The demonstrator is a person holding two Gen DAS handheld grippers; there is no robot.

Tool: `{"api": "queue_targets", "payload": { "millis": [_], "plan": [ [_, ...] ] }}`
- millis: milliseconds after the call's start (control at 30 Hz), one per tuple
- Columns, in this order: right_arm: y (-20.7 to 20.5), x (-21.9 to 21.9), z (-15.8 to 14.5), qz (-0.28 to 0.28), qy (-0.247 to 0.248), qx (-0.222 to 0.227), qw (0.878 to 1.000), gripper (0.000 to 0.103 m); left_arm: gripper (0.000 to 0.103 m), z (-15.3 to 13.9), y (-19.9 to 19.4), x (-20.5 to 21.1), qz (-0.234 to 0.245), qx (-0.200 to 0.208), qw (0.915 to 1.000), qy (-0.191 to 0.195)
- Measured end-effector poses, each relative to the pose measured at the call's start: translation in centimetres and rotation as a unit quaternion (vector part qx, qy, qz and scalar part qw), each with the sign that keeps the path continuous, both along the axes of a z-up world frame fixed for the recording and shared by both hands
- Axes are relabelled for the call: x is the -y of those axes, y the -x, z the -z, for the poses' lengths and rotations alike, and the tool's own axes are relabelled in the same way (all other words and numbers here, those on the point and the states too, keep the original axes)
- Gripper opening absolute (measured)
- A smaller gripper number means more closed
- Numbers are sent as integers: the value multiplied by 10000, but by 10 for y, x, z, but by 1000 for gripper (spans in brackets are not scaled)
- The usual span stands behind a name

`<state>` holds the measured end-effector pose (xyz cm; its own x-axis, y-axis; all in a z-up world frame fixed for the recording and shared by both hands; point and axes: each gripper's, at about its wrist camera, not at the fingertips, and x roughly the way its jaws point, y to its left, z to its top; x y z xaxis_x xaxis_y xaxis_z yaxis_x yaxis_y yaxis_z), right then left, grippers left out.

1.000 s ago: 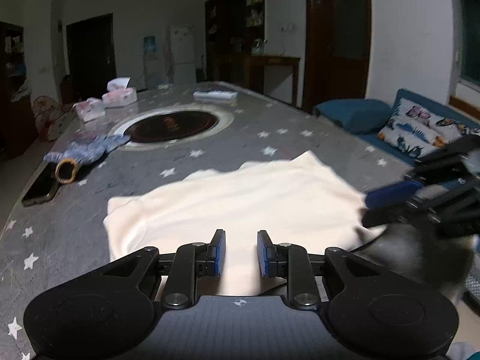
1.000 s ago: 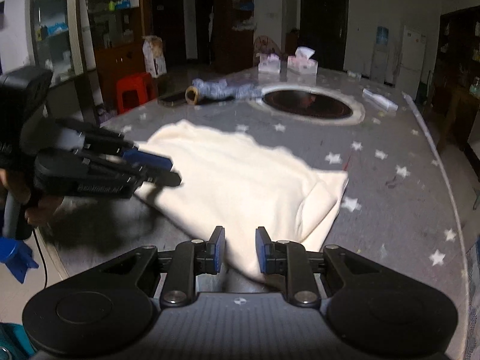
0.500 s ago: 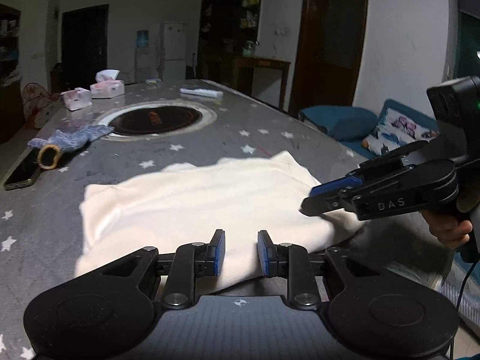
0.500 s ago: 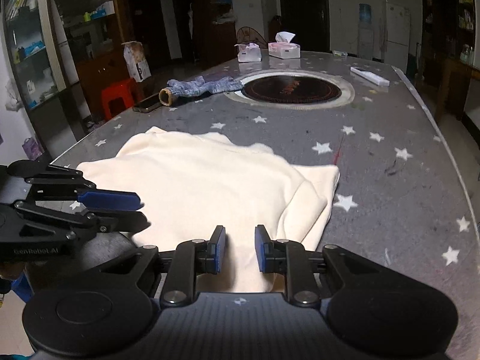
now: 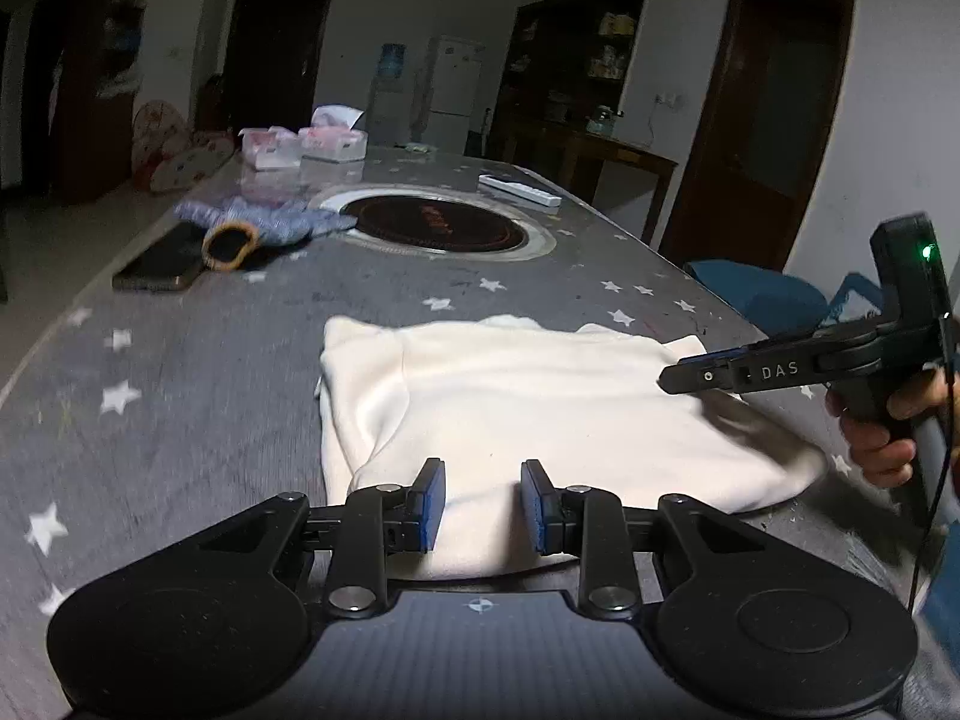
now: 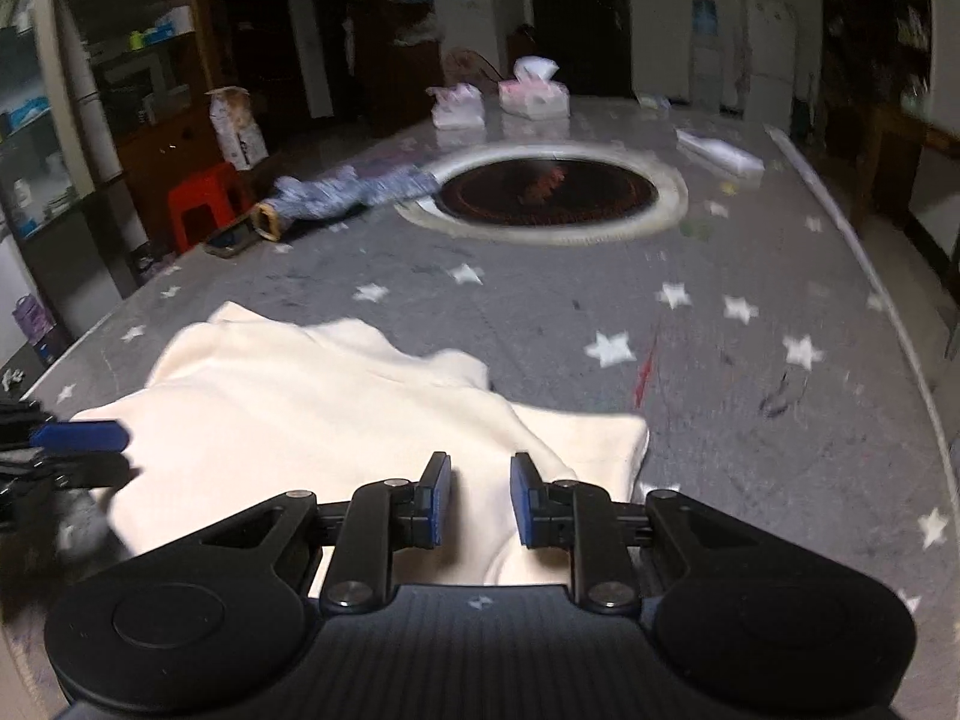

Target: Fold clothes

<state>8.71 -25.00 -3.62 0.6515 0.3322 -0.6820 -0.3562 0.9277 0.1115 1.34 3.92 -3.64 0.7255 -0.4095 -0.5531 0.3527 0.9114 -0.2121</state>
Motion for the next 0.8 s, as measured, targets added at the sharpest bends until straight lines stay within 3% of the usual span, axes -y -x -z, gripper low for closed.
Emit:
{"api": "queue_targets", "payload": {
  "millis": [167,267,600,800],
  "plan": [
    [-2,-3,2,-29,83,-10,10000,19,31,-7,-4,-6,-56,-92,9995,308],
    [-3,-5,-4,-89,114,49,9999,19,32,-16,-10,-3,-57,78,9997,224],
    [-28,-18,1,-101,107,39,9999,19,32,-1,-43,-6,-262,-223,9994,66],
    [-28,-20,-6,-154,99,70,9998,20,32,-10,-45,-3,-168,-110,9998,37]
  ]
}}
